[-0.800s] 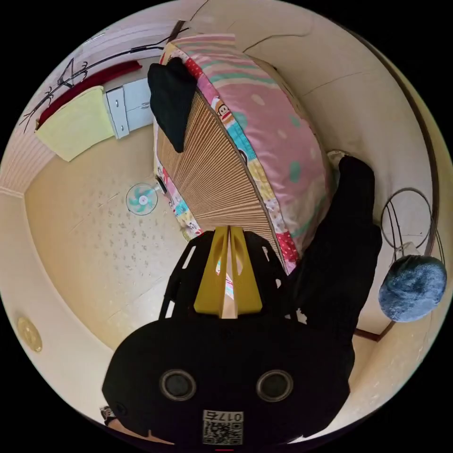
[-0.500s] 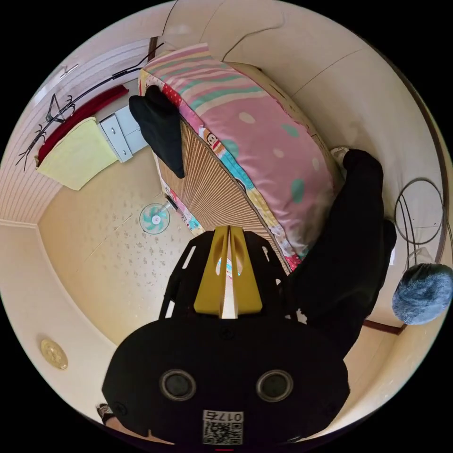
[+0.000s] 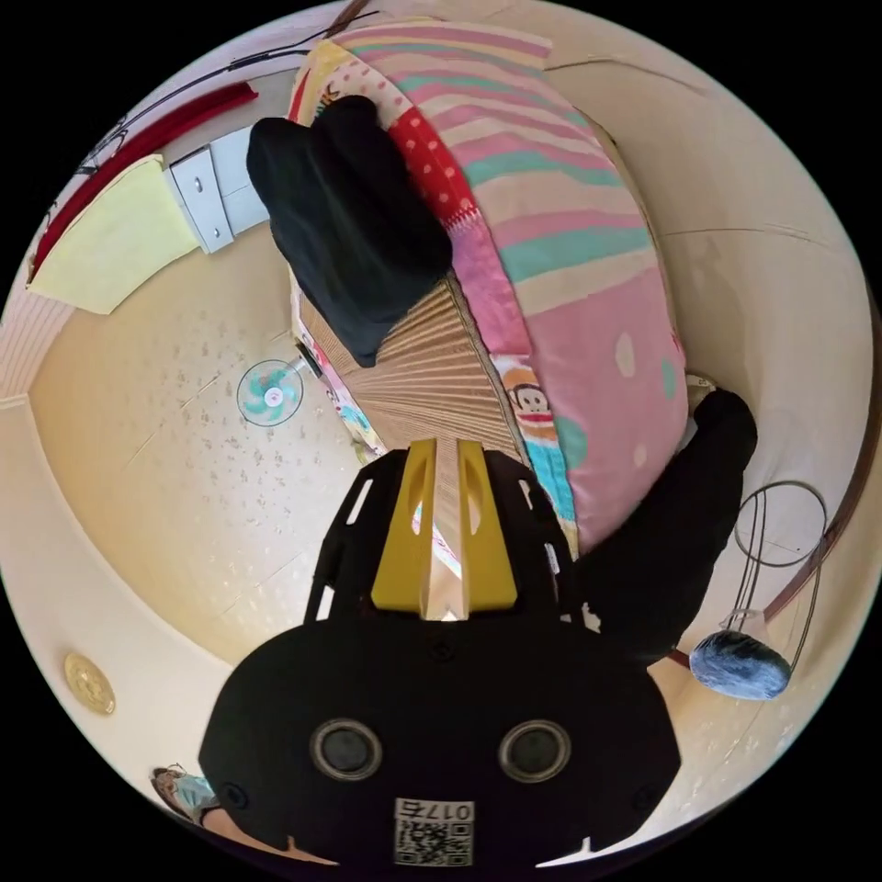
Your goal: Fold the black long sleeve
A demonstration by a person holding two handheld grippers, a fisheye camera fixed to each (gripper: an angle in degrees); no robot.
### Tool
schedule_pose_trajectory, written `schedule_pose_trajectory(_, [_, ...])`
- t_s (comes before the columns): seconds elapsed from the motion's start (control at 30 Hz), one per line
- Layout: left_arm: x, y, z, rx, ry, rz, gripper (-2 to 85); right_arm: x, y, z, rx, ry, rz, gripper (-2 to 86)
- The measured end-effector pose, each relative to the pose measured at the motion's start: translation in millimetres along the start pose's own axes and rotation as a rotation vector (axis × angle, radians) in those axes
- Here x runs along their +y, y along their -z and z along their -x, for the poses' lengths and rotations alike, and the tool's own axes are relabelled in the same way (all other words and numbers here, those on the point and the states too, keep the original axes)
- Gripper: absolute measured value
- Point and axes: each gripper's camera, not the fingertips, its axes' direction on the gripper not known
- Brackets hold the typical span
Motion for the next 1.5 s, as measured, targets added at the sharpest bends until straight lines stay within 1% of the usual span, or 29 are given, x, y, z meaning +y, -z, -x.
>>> schedule_pose_trajectory(0.07, [1, -3, 4, -0.03, 0.047, 0.001, -1.0, -13, 3, 32, 0.032, 0.031, -0.042, 7.1])
schedule_pose_trajectory(0.17, [7, -9, 18, -0.096, 0.147, 0.026, -1.0, -29, -3, 85, 0.206, 0.105, -0.078, 9.1])
schedule_pose_trajectory(0.2, [10, -11, 25, -0.113, 0.189, 0.035, -1.0, -33, -11, 103, 0.295, 0.139, -0.076, 9.4])
schedule_pose_trajectory(0.27, [13, -18, 35, -0.127, 0.248, 0.047, -1.0, -36, -31, 123, 0.427, 0.186, -0.049, 9.6])
schedule_pose_trajectory(0.33, [12, -27, 43, -0.132, 0.298, 0.073, -1.0, -36, -70, 131, 0.608, 0.206, 0.034, 9.4])
schedule_pose_trajectory(0.4, [3, -38, 49, -0.12, 0.342, 0.087, -1.0, -26, -93, 132, 0.712, 0.238, 0.048, 8.5])
schedule_pose_trajectory(0.47, [-9, -46, 49, -0.096, 0.357, 0.079, -1.0, -8, -108, 130, 0.728, 0.264, 0.037, 6.7])
schedule_pose_trajectory(0.53, [-23, -58, 49, -0.071, 0.362, 0.081, -1.0, 25, -129, 122, 0.619, 0.283, 0.07, 4.0])
schedule_pose_trajectory(0.57, [-34, -66, 48, -0.058, 0.363, 0.084, -1.0, 36, -137, 121, 0.586, 0.319, 0.106, 3.6])
schedule_pose_trajectory(0.63, [-50, -79, 46, -0.036, 0.36, 0.084, -1.0, 90, -184, 122, 0.497, 0.514, 0.307, 2.3])
schedule_pose_trajectory(0.67, [-60, -87, 45, -0.016, 0.357, 0.087, -1.0, 104, -197, 121, 0.494, 0.549, 0.375, 2.1])
schedule_pose_trajectory(0.7, [-71, -96, 45, 0.007, 0.353, 0.094, -1.0, 130, -222, 120, 0.49, 0.615, 0.54, 1.7])
schedule_pose_trajectory(0.73, [-76, -100, 45, 0.018, 0.351, 0.099, -1.0, 158, -246, 119, 0.441, 0.684, 0.756, 1.5])
schedule_pose_trajectory(0.77, [-85, -107, 47, 0.036, 0.348, 0.107, -1.0, 173, -254, 120, 0.429, 0.728, 0.822, 1.5])
schedule_pose_trajectory(0.8, [-95, -112, 49, 0.046, 0.348, 0.113, -1.0, 196, -257, 124, 0.491, 0.821, 0.827, 1.6])
schedule_pose_trajectory(0.83, [-99, -114, 51, 0.05, 0.349, 0.115, -1.0, 210, -250, 129, 0.598, 0.889, 0.721, 1.9])
schedule_pose_trajectory(0.87, [-107, -118, 55, 0.057, 0.355, 0.114, -1.0, 212, -244, 130, 0.643, 0.905, 0.652, 2.2])
schedule_pose_trajectory(0.9, [-114, -119, 60, 0.068, 0.364, 0.109, -1.0, 210, -228, 131, 0.711, 0.892, 0.502, 3.0])
schedule_pose_trajectory(0.93, [-117, -120, 63, 0.074, 0.369, 0.106, -1.0, 200, -210, 128, 0.78, 0.821, 0.343, 4.2])
schedule_pose_trajectory(0.97, [-121, -121, 68, 0.087, 0.38, 0.103, -1.0, 194, -200, 127, 0.82, 0.777, 0.266, 5.2])
schedule_pose_trajectory(1.03, [-128, -123, 77, 0.099, 0.388, 0.106, -0.9, 175, -160, 119, 0.934, 0.624, -0.002, 8.0])
schedule_pose_trajectory(1.1, [-135, -124, 89, 0.097, 0.381, 0.11, -0.6, 165, -143, 108, 0.923, 0.576, -0.066, 8.2])
schedule_pose_trajectory(1.13, [-137, -124, 92, 0.098, 0.378, 0.11, -0.5, 156, -141, 95, 0.904, 0.523, -0.018, 8.1])
schedule_pose_trajectory(1.23, [-149, -124, 106, 0.123, 0.37, 0.101, 2.1, 160, -136, 79, 0.851, 0.478, 0.016, 7.2])
schedule_pose_trajectory(1.3, [-162, -124, 115, 0.154, 0.366, 0.083, 4.9, 168, -136, 72, 0.843, 0.48, 0.081, 6.0])
schedule_pose_trajectory(1.37, [-174, -125, 121, 0.18, 0.358, 0.077, 5.5, 179, -134, 66, 0.83, 0.531, 0.154, 4.5])
schedule_pose_trajectory(1.4, [-180, -127, 125, 0.194, 0.359, 0.077, 5.6, 186, -130, 59, 0.77, 0.545, 0.215, 4.0])
schedule_pose_trajectory(1.47, [-190, -128, 132, 0.22, 0.369, 0.075, 5.6, 198, -121, 49, 0.581, 0.561, 0.306, 3.3])
schedule_pose_trajectory(1.5, [-196, -128, 137, 0.248, 0.373, 0.069, 5.6, 212, -117, 44, 0.423, 0.599, 0.369, 2.9])
